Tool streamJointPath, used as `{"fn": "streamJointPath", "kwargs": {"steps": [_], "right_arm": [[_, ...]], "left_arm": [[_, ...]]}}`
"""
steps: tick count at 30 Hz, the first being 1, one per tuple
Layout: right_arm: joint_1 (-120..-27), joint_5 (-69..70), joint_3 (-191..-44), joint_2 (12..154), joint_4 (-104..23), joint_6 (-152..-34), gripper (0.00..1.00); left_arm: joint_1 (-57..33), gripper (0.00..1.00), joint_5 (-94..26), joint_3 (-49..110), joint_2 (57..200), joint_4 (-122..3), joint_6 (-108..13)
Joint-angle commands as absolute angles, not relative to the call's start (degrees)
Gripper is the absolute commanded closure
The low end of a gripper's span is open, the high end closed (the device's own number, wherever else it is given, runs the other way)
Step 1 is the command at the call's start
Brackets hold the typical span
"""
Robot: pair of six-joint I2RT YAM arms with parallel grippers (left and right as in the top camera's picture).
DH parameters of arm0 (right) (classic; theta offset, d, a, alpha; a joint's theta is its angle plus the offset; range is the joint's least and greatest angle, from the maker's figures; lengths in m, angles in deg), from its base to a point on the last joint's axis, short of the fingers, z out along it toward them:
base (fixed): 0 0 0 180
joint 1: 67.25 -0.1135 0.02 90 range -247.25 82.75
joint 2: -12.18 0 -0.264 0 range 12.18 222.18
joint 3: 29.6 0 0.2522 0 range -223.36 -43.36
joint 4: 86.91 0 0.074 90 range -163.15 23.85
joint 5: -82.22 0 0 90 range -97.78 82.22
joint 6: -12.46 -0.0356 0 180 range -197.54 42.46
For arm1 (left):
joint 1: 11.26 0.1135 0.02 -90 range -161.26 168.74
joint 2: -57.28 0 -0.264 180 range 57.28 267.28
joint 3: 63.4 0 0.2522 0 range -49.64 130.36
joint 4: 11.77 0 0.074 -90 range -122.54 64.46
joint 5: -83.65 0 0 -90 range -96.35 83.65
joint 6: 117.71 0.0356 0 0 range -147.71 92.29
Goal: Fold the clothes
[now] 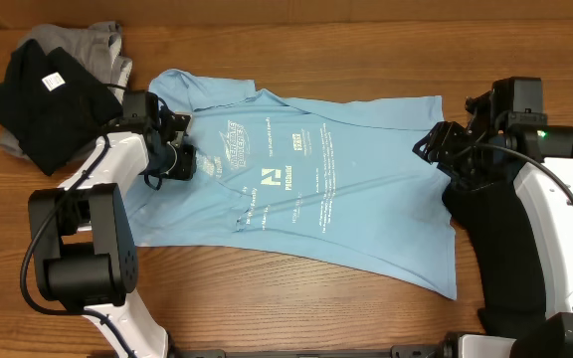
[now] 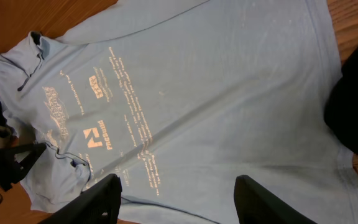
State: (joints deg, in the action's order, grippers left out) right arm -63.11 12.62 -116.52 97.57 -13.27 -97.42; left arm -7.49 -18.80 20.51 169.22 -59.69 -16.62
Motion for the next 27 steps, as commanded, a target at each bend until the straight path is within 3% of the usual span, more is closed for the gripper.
{"fn": "streamJointPath", "kwargs": {"steps": [1,8,11,13,18,22,25,27], "right_arm": [[-62.69,12.95,-117.68,96.69,-13.36,-97.25,0.38],[-62.69,12.95,-117.68,96.67,-13.16,-97.25,0.38],[-62.69,12.93,-117.68,96.67,-13.19,-97.25,0.37],[-62.69,12.90,-117.68,96.67,-13.23,-97.25,0.37],[-62.69,12.90,-117.68,96.67,-13.43,-97.23,0.37],[-62.69,12.90,-117.68,96.67,-13.78,-97.23,0.37],[-62.69,12.90,-117.68,96.67,-13.95,-97.23,0.37],[-62.69,12.90,-117.68,96.67,-13.93,-97.23,0.37]], "left_arm": [[-7.51,0.78,-19.92,20.81,170.01,-60.47,-16.14],[-7.42,0.83,-17.75,26.10,169.98,-67.60,-16.16],[-7.42,0.73,-17.77,27.90,169.98,-69.74,-16.16],[-7.42,0.73,-17.75,29.38,169.98,-71.53,-16.14],[-7.42,0.96,-16.83,31.65,169.98,-74.27,-16.14],[-7.42,0.86,-16.66,31.15,170.01,-73.78,-16.11],[-7.42,0.96,-16.66,30.34,170.03,-72.84,-16.14],[-7.46,0.96,-16.70,29.82,170.03,-72.80,-16.22]]}}
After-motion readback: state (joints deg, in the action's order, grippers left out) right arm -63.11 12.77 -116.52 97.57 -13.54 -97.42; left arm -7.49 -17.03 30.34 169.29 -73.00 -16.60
